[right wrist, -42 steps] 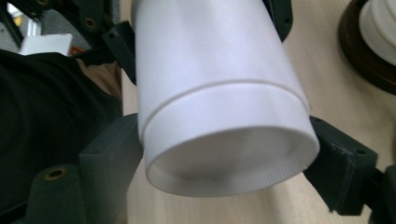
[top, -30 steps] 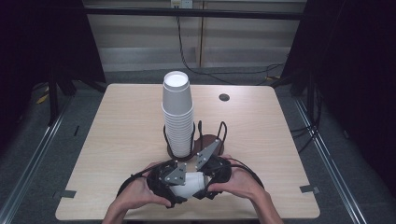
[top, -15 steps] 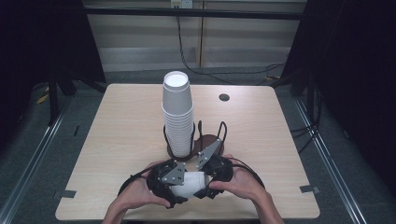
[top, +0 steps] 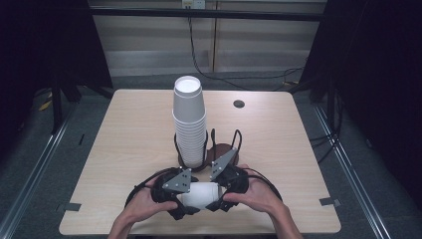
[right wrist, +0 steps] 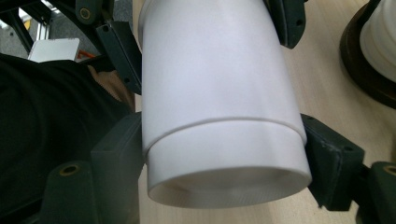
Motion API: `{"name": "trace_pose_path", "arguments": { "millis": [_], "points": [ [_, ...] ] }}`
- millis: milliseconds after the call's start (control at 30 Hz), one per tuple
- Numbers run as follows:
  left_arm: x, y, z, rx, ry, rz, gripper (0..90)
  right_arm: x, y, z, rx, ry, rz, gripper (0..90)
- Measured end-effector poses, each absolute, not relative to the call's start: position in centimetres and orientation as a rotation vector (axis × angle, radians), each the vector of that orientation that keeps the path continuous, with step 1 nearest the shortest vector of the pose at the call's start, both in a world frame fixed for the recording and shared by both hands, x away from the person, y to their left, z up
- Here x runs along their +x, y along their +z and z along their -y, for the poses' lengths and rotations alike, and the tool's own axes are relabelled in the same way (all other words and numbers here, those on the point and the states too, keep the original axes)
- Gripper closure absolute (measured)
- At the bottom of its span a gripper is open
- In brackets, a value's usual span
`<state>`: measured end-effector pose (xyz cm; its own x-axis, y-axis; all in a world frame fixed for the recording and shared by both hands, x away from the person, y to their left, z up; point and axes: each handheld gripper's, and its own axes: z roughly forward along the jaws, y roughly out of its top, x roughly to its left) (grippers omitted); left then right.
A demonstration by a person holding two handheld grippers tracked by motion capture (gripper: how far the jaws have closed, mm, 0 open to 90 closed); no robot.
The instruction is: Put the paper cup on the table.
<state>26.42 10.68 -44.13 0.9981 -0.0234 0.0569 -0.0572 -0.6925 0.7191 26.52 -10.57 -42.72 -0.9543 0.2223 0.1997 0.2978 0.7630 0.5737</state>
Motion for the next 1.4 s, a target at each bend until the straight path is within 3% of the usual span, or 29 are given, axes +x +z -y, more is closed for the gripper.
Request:
{"name": "trace_pose_path", "arguments": {
  "millis": [433,1400],
  "points": [
    [26.6,-43.6,-11.4,2.246,0.011,0.046,14.7,26.4,-42.6,10.9,-0.404,-0.986,2.817,23.0],
    [26.5,-42.9,-14.5,2.046,0.065,-0.149,15.6,26.6,-42.7,14.4,-0.629,-1.238,2.751,23.0]
  ]
}}
